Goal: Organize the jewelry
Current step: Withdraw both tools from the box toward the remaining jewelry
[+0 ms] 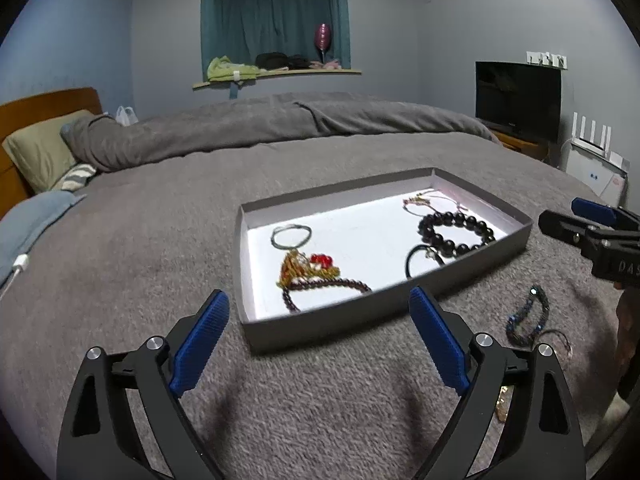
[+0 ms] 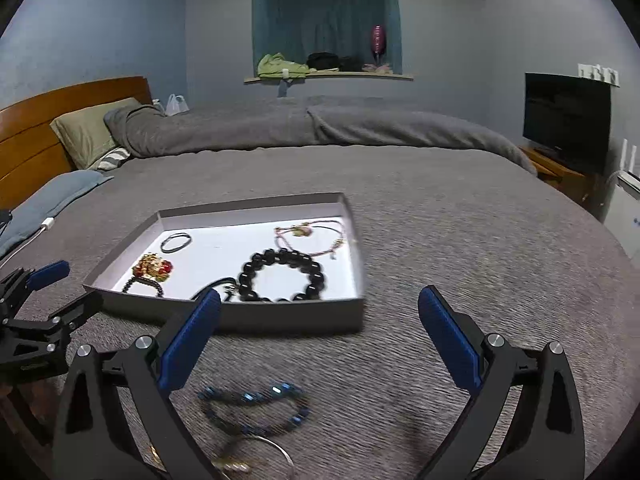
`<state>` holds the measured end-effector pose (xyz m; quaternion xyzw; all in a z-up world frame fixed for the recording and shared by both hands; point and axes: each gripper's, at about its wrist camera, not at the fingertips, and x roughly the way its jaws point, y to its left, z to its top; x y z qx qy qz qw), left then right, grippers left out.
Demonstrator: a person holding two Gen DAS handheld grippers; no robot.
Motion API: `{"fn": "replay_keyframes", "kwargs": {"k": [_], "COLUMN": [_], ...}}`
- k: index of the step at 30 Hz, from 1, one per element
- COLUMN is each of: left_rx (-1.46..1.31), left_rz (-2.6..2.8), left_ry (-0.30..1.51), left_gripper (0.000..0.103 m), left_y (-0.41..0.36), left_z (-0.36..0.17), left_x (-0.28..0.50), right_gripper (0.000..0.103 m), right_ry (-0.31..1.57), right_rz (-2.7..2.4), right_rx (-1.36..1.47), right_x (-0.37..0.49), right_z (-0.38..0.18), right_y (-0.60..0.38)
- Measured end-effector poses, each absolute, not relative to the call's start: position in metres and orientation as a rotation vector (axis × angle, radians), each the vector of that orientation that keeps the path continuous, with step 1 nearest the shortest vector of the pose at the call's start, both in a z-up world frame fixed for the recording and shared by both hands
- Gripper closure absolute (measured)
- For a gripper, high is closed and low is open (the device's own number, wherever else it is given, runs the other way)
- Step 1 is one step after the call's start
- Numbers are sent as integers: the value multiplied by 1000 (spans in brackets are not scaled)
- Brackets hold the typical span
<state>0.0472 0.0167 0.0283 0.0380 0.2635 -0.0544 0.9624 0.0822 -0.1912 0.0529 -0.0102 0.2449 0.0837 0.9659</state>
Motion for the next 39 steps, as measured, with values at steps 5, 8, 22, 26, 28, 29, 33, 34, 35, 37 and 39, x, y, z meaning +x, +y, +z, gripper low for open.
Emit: {"fn": "replay_keyframes", "kwargs": {"k": [5, 8, 22, 26, 28, 29, 33, 34, 35, 37, 39], "left_rx": [84, 91, 112, 128, 143, 150, 172, 175, 179, 190, 200], "left_rz": [-131, -148, -314, -365, -378, -385, -394, -398, -404, -419, -428], "left_ry": [547, 555, 632, 650, 655, 656, 667, 671, 673, 666, 655], "left_gripper": [12, 12, 11, 11, 11, 11, 11, 11, 11, 13, 15], "left_y": [8, 3, -36, -49, -54, -58, -65, -66, -67, -70, -72], "left_z": [23, 19, -2, -7, -10, -11, -16, -18, -18, -19, -18], "left_x": [35, 27, 0, -2, -3, -4, -5, -5, -4, -6, -7], "right_gripper": [6, 6, 6, 6, 6, 6, 6, 6, 6, 6, 6], "right_ry": [512, 532, 599, 619, 629, 630, 636, 638, 640, 642, 643], "right_rz": [141, 131, 144, 153, 162, 163, 170, 173, 175, 180, 184], "right_rx": [-5, 8, -4, 12, 22, 21, 10, 10, 10, 10, 10], "right_x": [74, 70, 41, 38, 39, 39, 40, 41, 41, 42, 43], "right_z": [48, 43, 22, 17, 16, 16, 14, 13, 13, 13, 13], "right_y": [-211, -222, -239, -243, -242, -242, -239, -238, -238, -238, -237]}}
